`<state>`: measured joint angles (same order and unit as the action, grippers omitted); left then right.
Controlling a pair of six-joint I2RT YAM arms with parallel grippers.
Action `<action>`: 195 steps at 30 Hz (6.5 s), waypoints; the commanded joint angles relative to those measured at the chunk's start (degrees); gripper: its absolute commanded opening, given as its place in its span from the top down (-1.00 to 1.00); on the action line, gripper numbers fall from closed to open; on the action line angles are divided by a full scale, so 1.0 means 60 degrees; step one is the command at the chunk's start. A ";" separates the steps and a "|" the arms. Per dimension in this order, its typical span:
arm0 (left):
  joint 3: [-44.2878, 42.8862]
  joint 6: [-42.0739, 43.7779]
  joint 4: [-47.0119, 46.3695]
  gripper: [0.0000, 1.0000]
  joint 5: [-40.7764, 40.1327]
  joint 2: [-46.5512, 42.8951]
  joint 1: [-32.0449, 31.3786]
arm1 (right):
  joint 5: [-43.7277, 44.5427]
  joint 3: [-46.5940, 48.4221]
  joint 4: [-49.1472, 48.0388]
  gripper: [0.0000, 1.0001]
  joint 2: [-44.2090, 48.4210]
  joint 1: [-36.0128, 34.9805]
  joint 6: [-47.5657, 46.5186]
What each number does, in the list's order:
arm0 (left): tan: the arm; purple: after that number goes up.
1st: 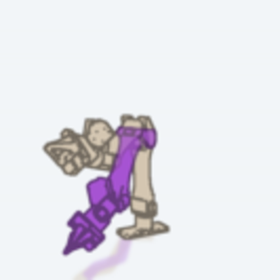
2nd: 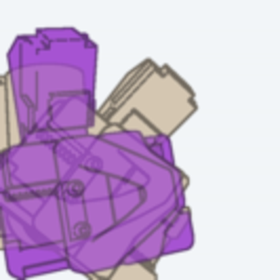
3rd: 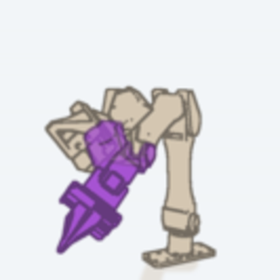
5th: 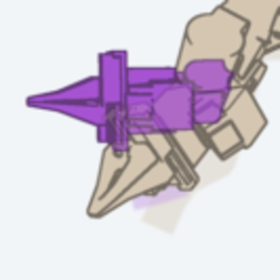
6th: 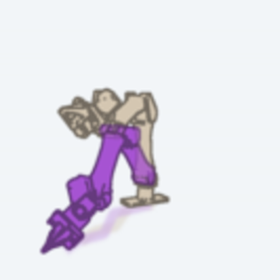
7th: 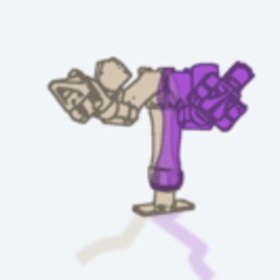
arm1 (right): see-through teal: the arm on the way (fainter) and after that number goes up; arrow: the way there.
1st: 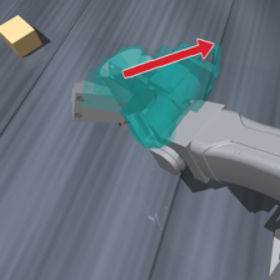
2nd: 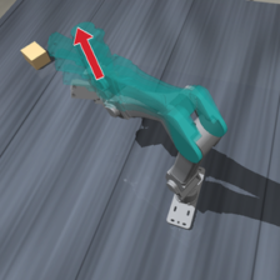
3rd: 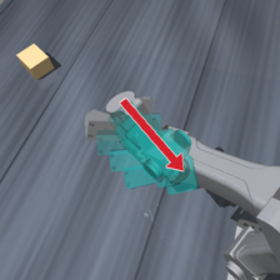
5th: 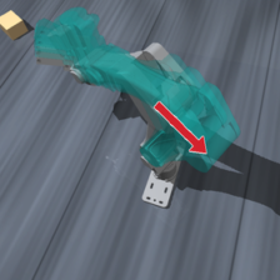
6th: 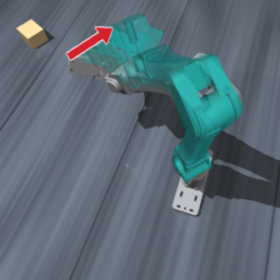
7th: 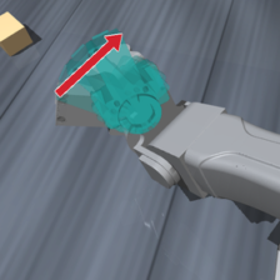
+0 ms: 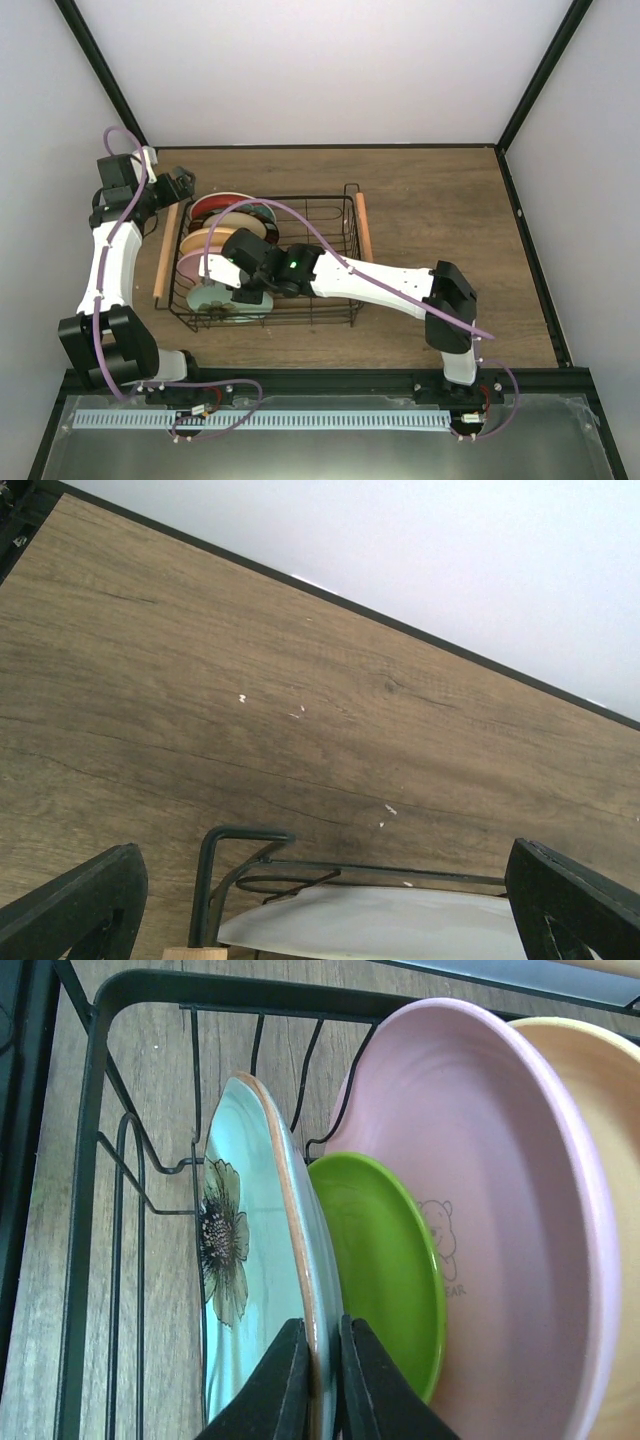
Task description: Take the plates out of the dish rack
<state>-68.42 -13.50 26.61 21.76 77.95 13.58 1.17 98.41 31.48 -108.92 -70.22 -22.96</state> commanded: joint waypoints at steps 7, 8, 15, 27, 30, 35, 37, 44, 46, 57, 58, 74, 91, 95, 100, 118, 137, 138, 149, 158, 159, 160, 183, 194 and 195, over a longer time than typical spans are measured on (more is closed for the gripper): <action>-0.0093 -0.0072 -0.0172 -1.00 0.0124 0.0050 0.0057 | 0.0414 0.0271 -0.1273 0.99 0.1205 0.0057 -0.0324; -0.0080 -0.0066 -0.0172 -1.00 0.0131 0.0051 0.0060 | 0.0420 0.0276 -0.1306 0.99 0.1186 0.0037 -0.0431; -0.0054 -0.0121 -0.0231 -1.00 0.0124 0.0102 0.0055 | 0.0705 0.0212 -0.1521 0.99 0.1096 -0.0232 -0.1260; 0.0204 -0.0196 -0.0376 -1.00 0.0151 0.0075 0.0059 | 0.1865 -0.0333 -0.2515 0.99 0.1216 -0.0985 -0.1804; 0.0277 -0.0172 -0.0405 -1.00 0.0166 0.0075 0.0061 | 0.2140 -0.0392 -0.2599 0.99 0.1303 -0.1086 -0.1905; 0.0322 -0.0190 -0.0461 -1.00 0.0232 0.0131 0.0065 | 0.2474 -0.0336 -0.2518 0.99 0.1417 -0.1086 -0.2041; 0.0317 -0.0197 -0.0478 -1.00 0.0239 0.0147 0.0063 | 0.2573 -0.0284 -0.2467 0.99 0.1472 -0.1088 -0.2068; 0.0373 -0.0219 -0.0578 -1.00 0.0241 0.0194 0.0061 | 0.2609 -0.0077 -0.2050 0.99 0.1621 -0.1342 -0.1981; 0.0388 -0.0225 -0.0572 -1.00 0.0241 0.0188 0.0065 | 0.2662 -0.0105 -0.1985 0.99 0.1704 -0.1345 -0.1968; 0.0250 -0.0357 -0.0670 -1.00 0.0325 0.0187 0.0064 | 0.3040 -0.0369 -0.1647 0.99 0.2328 -0.1065 -0.1597; 0.0237 -0.0358 -0.0681 -1.00 0.0328 0.0206 0.0056 | 0.3062 -0.0368 -0.1646 0.99 0.2401 -0.0891 -0.1551; -0.0231 -0.0633 -0.0875 -1.00 0.0459 0.0414 0.0065 | 0.2436 0.0983 -0.1360 0.99 0.3413 0.1537 -0.0906; -0.0571 -0.1017 -0.1178 -1.00 0.0564 0.0590 0.0049 | 0.1295 0.1491 -0.2506 0.99 0.4120 0.4226 0.0918; -0.0557 -0.1126 -0.1266 -1.00 0.0563 0.0593 0.0050 | 0.1342 0.1642 -0.2927 0.99 0.4148 0.5710 0.1682; -0.0560 -0.1178 -0.1317 -1.00 0.0563 0.0540 0.0050 | 0.1123 0.2542 -0.2328 0.99 0.3416 0.8057 0.3726; -0.0184 -0.1398 -0.1347 -1.00 0.0502 0.0029 0.0029 | -0.2597 0.0646 -0.1462 0.99 0.1006 1.3803 1.0396; -0.0126 -0.1730 -0.1452 -1.00 0.0415 -0.0012 0.0021 | -0.4197 -0.1775 -0.1923 0.99 -0.0422 1.4095 1.0687; -0.0125 -0.1734 -0.1444 -1.00 0.0416 -0.0034 0.0012 | -0.4171 -0.1892 -0.1922 0.99 -0.0442 1.4091 1.0663; -0.0107 -0.1746 -0.1389 -1.00 0.0283 -0.0172 0.0020 | -0.4183 -0.2388 -0.1771 0.95 -0.0878 1.4094 1.0375; 0.0048 -0.1793 -0.1374 -1.00 0.0269 -0.0290 0.0010 | -0.4547 -0.2197 -0.1318 0.13 -0.1310 1.4092 0.9616; 0.0051 -0.1806 -0.1379 -1.00 0.0281 -0.0305 0.0007 | -0.4557 -0.2193 -0.1246 0.11 -0.1337 1.4096 0.9489; 0.0070 -0.1808 -0.1382 -1.00 0.0292 -0.0321 -0.0003 | -0.4512 -0.2187 -0.1193 0.08 -0.1320 1.4091 0.9381; 0.0330 -0.1687 -0.1456 -1.00 0.0299 -0.0573 -0.0003 | -0.3635 -0.0573 -0.0669 -0.25 0.2184 1.1875 0.4872; 0.0245 -0.1762 -0.1698 -1.00 0.0341 -0.0444 -0.0033 | -0.4392 -0.0412 -0.1669 0.07 0.2739 0.5217 0.1190; 0.0242 -0.1746 -0.1696 -1.00 0.0354 -0.0467 -0.0024 | -0.4327 -0.0406 -0.1664 0.08 0.2600 0.4815 0.1020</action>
<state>-66.96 -23.99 18.26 23.46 75.53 13.56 -25.26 98.02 20.95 -89.67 -35.73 -8.58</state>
